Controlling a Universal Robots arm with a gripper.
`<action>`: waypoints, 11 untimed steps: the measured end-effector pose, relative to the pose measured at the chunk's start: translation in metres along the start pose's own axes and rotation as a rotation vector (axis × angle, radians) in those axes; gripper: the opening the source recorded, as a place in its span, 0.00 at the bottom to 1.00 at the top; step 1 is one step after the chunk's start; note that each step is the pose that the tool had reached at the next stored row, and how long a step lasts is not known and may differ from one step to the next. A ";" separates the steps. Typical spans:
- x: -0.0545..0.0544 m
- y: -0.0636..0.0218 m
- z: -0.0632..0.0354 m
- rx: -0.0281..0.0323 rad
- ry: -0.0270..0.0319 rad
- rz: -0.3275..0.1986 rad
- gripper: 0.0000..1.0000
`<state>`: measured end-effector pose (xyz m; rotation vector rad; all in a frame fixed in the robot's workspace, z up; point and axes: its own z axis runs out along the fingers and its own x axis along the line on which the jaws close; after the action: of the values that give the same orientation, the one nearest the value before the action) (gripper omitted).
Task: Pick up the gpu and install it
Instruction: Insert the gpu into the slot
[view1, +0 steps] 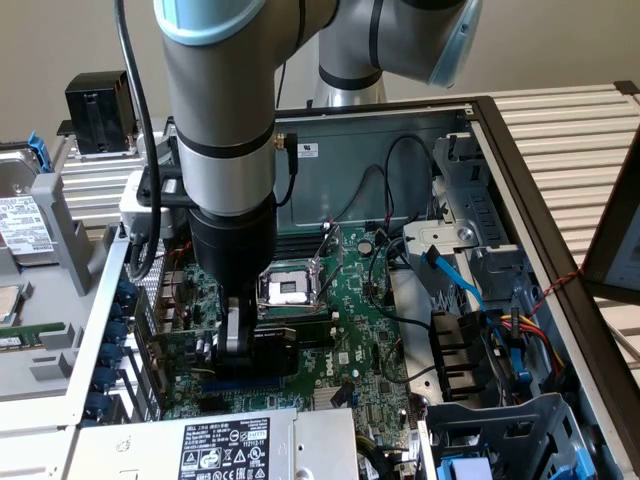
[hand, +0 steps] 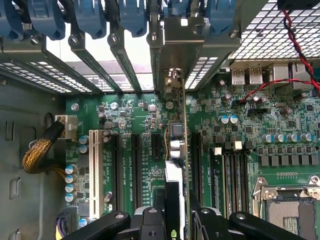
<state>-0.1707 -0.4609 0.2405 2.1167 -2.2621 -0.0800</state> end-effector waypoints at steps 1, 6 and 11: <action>0.000 0.0000 0.0000 0.0000 0.0000 0.000 0.27; 0.000 0.0000 0.0003 0.0000 0.0000 0.000 0.27; 0.000 -0.0002 0.0013 0.0001 0.0006 0.000 0.27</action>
<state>-0.1707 -0.4608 0.2392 2.1165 -2.2618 -0.0792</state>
